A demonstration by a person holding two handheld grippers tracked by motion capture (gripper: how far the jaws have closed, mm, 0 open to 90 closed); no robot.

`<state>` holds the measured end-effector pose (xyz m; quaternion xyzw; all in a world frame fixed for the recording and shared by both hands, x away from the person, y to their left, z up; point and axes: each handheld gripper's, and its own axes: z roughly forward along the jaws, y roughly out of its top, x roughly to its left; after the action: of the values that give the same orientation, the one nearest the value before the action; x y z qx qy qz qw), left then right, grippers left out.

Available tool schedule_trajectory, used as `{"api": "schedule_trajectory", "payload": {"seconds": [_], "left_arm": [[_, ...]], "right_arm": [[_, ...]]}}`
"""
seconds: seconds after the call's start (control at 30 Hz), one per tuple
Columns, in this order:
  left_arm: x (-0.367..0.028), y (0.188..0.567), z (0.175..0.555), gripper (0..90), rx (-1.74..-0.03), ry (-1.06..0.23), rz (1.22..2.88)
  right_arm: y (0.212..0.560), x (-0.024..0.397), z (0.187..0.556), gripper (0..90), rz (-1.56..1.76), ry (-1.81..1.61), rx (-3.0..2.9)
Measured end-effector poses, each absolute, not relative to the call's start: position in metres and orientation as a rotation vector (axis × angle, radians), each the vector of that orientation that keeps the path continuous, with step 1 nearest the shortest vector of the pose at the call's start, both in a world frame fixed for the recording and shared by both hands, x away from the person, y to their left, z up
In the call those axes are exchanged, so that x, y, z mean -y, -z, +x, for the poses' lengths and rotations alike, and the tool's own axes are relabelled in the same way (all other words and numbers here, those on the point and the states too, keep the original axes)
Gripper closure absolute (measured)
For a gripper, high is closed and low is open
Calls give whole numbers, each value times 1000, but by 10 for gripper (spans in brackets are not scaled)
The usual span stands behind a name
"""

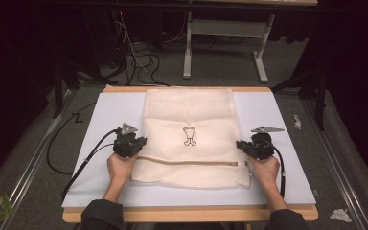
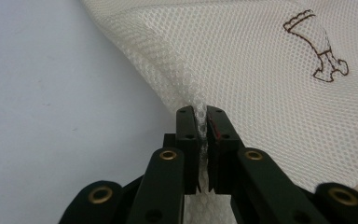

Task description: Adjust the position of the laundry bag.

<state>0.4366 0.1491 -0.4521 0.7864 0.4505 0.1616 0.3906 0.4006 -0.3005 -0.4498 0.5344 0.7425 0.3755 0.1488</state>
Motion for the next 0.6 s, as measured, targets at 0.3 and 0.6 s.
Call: {"api": "schedule_trajectory", "payload": {"seconds": [0.3, 0.6], "left_arm": [[-138, 455, 436, 843, -1148, -395, 1996], [-132, 458, 433, 823, -1135, -406, 2054]], "right_arm": [[450, 313, 394, 869, 1565, -1076, -2116], [455, 317, 390, 856, 1585, -1049, -2127]]}}
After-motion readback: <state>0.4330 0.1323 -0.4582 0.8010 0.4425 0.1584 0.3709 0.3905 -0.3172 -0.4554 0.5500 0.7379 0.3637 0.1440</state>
